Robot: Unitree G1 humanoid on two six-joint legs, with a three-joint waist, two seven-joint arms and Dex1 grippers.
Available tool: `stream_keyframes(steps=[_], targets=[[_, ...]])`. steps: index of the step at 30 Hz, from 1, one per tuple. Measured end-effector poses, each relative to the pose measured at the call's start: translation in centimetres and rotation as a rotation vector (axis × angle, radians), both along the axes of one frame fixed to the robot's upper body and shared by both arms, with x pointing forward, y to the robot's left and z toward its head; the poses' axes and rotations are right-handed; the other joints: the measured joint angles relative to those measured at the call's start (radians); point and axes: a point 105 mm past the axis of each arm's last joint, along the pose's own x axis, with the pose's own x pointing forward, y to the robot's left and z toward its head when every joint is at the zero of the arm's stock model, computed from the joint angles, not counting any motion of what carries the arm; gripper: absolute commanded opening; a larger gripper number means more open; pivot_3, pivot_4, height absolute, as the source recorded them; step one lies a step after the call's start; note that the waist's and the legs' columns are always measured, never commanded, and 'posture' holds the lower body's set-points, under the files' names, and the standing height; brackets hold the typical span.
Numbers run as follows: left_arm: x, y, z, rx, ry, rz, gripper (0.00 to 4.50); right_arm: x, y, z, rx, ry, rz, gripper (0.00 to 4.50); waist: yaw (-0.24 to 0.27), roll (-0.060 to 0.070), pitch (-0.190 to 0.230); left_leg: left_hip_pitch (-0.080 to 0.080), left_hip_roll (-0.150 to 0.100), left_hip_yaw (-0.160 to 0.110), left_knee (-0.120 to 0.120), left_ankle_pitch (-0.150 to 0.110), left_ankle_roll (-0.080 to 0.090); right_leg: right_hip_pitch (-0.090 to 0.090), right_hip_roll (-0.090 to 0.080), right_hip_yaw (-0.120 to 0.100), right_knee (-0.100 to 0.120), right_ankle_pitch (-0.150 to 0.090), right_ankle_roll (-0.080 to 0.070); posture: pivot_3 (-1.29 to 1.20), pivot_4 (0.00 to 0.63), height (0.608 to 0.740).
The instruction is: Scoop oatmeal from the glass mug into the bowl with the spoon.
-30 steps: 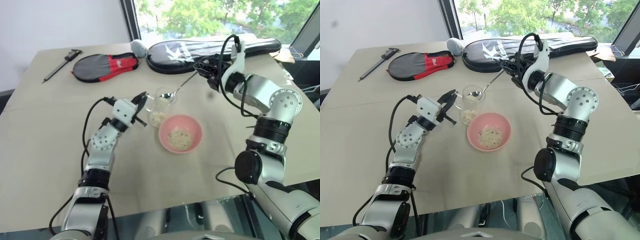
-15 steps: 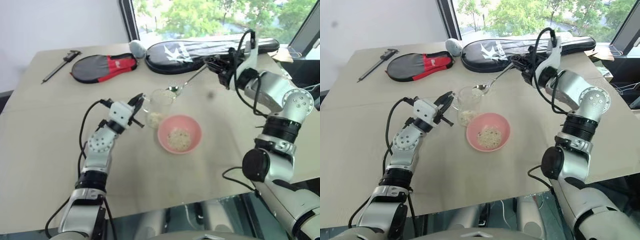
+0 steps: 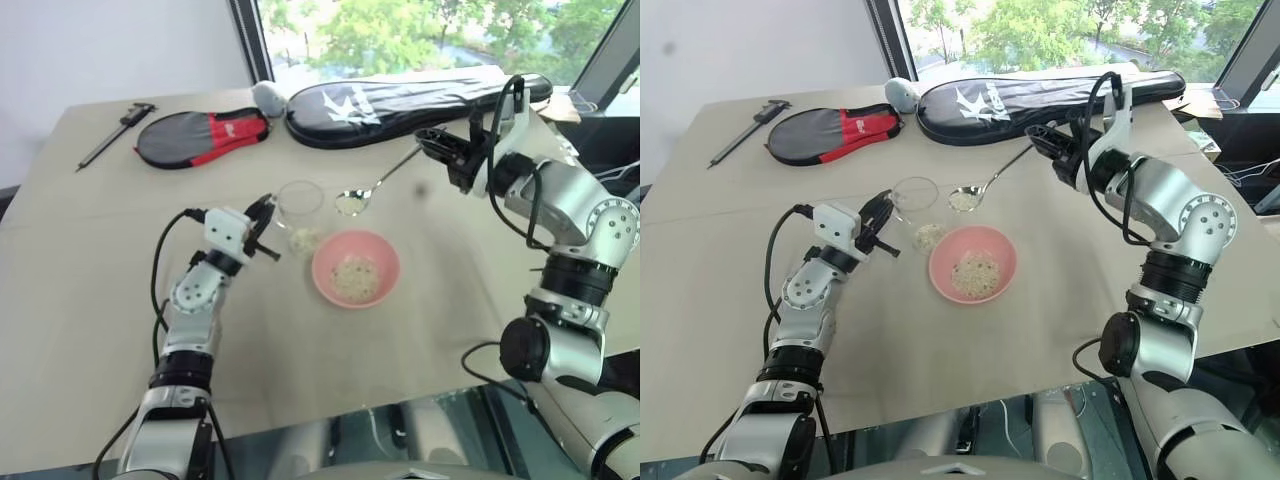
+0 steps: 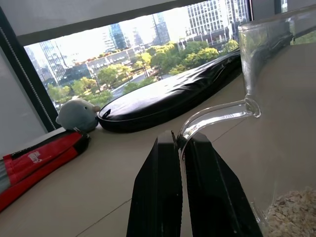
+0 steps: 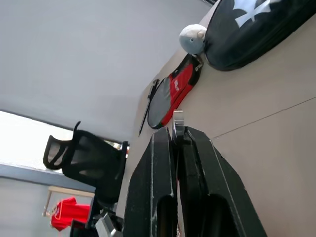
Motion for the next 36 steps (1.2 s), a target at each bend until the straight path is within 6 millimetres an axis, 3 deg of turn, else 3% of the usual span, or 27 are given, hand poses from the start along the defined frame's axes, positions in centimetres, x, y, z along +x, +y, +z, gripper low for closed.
stream_keyframes(steps=[4,11,15,19,25,28,32,36], targets=[[0.0,0.2,-0.2,-0.024,0.011,0.008,0.07,-1.3,0.7,-0.9,-0.171,-0.085,0.035,0.0,0.0,0.0,0.0,0.0,0.0,0.001,0.001,0.0,0.0,0.0,0.0,0.0,0.0,0.0,0.0,0.0,0.15,0.74],[-0.1,0.0,-0.4,-0.035,0.018,0.005,0.07,-2.7,2.2,-0.4,-0.457,-0.335,0.079,0.0,0.001,0.0,0.0,0.0,0.0,0.0,0.002,0.0,0.0,0.001,0.001,0.0,0.0,0.0,0.0,0.0,0.15,0.74],[-0.1,-0.1,-0.4,-0.044,0.022,0.005,0.07,-4.2,3.3,0.1,-0.726,-0.618,0.152,0.0,0.002,0.0,0.0,0.0,0.0,0.0,0.004,0.0,0.0,0.002,0.001,-0.001,-0.001,0.0,0.0,0.0,0.15,0.74],[0.0,-0.2,-0.6,-0.061,0.03,0.004,0.07,-5.5,4.4,0.1,-0.802,-0.767,0.244,0.0,0.003,0.0,0.0,0.0,0.0,-0.001,0.005,0.0,0.0,0.002,0.0,-0.002,-0.001,0.0,0.001,0.0,0.15,0.74],[0.0,-0.3,-0.6,-0.069,0.032,0.003,0.07,-5.7,5.1,1.0,-0.664,-0.736,0.25,0.0,0.006,-0.001,-0.001,0.0,0.0,-0.001,0.005,0.0,0.0,0.002,0.0,-0.001,-0.001,0.0,0.001,0.0,0.15,0.74],[0.0,-0.4,-0.6,-0.071,0.033,0.003,0.07,-4.4,4.6,2.3,-0.529,-0.636,0.184,0.0,0.007,0.0,-0.001,0.0,0.0,-0.001,0.005,0.0,0.0,0.002,0.0,-0.001,-0.001,0.001,0.001,0.0,0.15,0.74],[-0.1,-0.5,-0.6,-0.067,0.03,0.0,0.07,-2.5,3.9,6.2,-0.308,-0.554,0.051,0.0,0.008,0.0,-0.001,0.0,0.0,-0.002,0.005,0.0,0.0,0.002,0.0,-0.001,-0.001,0.001,0.0,0.0,0.15,0.74],[-0.2,-0.5,-0.6,-0.063,0.027,-0.002,0.07,-1.6,4.4,6.5,-0.209,-0.465,0.026,0.0,0.007,0.0,-0.001,-0.001,0.0,-0.001,0.005,0.0,0.0,0.002,0.0,0.0,-0.001,0.001,0.0,0.0,0.15,0.74]])
